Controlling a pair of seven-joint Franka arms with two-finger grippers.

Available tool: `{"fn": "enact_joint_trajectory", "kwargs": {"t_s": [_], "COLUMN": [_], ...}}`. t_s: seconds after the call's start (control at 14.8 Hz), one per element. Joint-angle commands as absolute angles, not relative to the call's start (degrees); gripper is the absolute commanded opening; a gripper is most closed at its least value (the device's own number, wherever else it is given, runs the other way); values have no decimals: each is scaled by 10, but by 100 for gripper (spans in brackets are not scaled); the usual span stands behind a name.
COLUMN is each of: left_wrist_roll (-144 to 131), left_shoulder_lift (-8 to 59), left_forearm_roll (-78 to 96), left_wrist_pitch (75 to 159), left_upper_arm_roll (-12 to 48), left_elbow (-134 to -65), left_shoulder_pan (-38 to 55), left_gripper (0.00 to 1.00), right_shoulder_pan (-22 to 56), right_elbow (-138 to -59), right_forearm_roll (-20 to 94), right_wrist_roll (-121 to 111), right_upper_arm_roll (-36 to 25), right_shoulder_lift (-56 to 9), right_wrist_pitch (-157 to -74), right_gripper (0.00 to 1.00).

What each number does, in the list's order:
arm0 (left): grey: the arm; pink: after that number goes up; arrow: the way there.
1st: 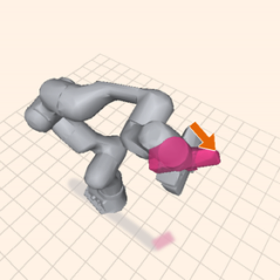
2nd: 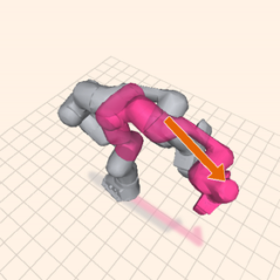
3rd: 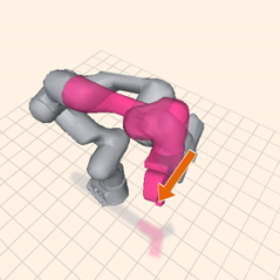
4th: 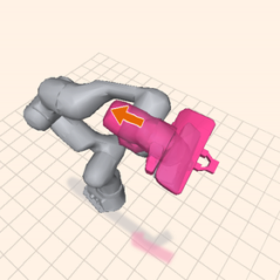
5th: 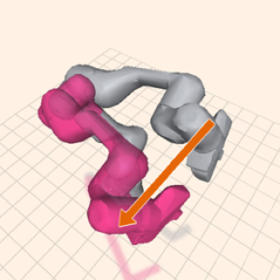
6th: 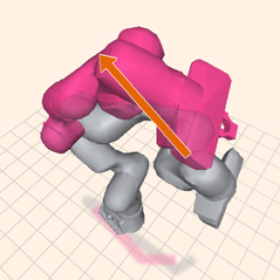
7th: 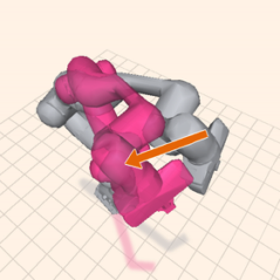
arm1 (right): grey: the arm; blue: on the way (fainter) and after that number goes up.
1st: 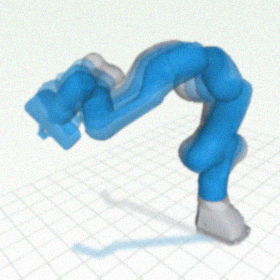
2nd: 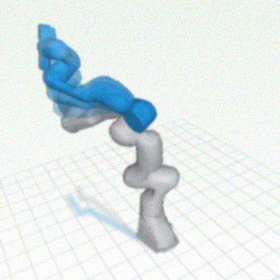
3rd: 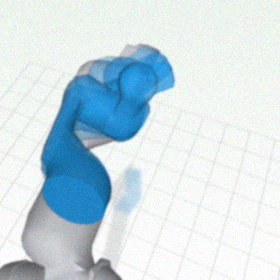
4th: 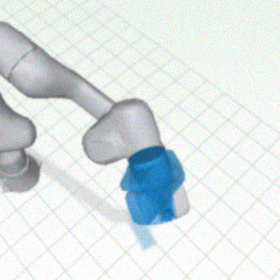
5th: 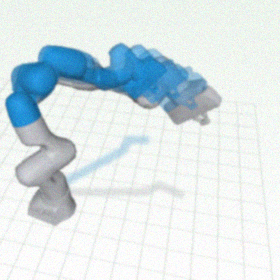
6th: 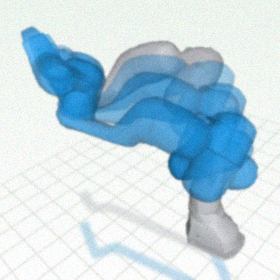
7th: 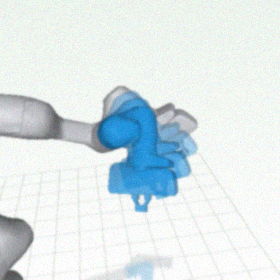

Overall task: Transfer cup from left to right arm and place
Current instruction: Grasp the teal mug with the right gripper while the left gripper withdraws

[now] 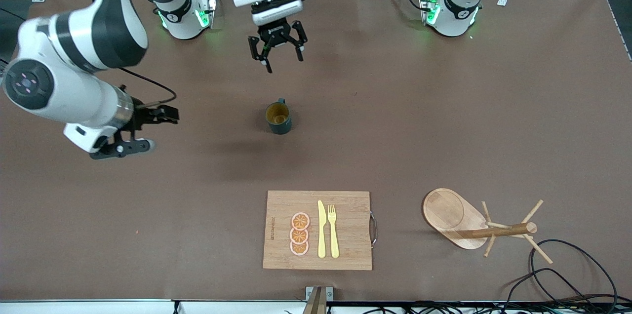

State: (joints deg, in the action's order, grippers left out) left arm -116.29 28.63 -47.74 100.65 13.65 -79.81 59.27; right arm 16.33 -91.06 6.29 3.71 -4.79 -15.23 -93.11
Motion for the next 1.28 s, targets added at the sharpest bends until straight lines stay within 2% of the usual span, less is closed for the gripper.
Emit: {"fn": "enact_joint_trajectory", "kwargs": {"t_s": [0.0, 0.27, 0.54, 0.67, 1.21], "left_wrist_roll": [-1091, -965, -789, -718, -400], "left_shoulder_lift": [238, 211, 193, 186, 138], "left_forearm_roll": [-402, -324, -251, -199, -111], "left_wrist_pitch": [1009, 1008, 1011, 1011, 988], "left_upper_arm_roll": [141, 143, 147, 147, 147], "left_elbow": [-816, -817, -808, -781, -780], "left_shoulder_pan": [522, 404, 291, 241, 121], "left_gripper": [100, 100, 100, 100, 100], "right_shoulder_pan": [176, 204, 278, 308, 391], "right_elbow": [-948, -1027, -1100, -1138, -1222], "right_forearm_roll": [95, 112, 113, 123, 131], "right_wrist_roll": [76, 110, 193, 220, 289], "right_upper_arm_roll": [-52, -52, -52, -52, -52], "right_shoulder_lift": [-151, -142, -135, -132, -138], "right_wrist_pitch": [-959, -1027, -1125, -1178, -1336], "right_gripper": [100, 100, 100, 100, 98]}}
